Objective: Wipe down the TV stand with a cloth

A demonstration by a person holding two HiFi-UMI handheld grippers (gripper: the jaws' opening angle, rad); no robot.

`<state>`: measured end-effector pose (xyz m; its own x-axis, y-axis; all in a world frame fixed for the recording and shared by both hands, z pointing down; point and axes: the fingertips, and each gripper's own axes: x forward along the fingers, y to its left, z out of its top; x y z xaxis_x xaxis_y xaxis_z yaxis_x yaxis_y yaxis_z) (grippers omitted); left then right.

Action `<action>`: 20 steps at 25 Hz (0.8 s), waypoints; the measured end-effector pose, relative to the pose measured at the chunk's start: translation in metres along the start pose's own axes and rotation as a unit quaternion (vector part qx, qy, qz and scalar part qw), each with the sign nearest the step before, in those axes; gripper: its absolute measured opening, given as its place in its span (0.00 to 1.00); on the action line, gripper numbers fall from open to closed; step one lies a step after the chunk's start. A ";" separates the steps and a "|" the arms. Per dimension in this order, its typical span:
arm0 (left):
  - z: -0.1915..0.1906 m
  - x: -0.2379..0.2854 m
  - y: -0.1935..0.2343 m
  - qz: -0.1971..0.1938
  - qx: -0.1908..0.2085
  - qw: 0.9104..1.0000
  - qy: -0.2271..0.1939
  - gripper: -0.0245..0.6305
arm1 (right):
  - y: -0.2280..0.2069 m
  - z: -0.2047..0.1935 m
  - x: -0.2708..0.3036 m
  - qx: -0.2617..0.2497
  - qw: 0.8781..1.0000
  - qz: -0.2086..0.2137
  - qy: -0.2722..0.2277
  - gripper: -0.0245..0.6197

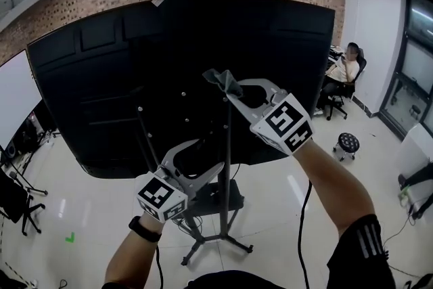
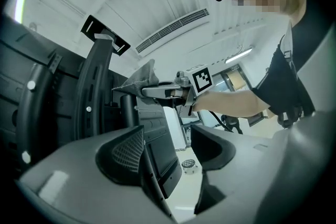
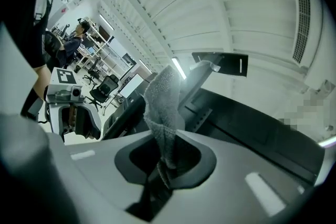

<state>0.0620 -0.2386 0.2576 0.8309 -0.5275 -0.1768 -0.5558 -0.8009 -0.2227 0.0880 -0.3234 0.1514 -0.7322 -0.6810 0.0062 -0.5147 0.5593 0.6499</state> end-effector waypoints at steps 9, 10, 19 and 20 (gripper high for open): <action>-0.045 0.000 0.002 0.014 -0.020 0.999 0.039 0.50 | 0.015 -0.050 0.014 0.011 0.999 0.021 0.034 0.10; -0.049 0.000 0.001 0.013 -0.022 0.999 0.041 0.50 | 0.019 -0.056 0.013 0.007 0.999 0.026 0.044 0.10; -0.076 0.001 0.002 0.010 -0.045 0.997 0.060 0.50 | 0.051 -0.108 0.016 0.039 0.993 0.070 0.091 0.10; -0.079 0.001 0.001 0.009 -0.047 0.997 0.061 0.50 | 0.056 -0.115 0.016 0.041 0.991 0.076 0.099 0.10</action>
<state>0.0643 -0.2626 0.3331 0.8208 -0.5680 -0.0605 -0.5707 -0.8110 -0.1290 0.0986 -0.3577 0.2750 -0.7062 -0.6611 0.2534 -0.4463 0.6935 0.5656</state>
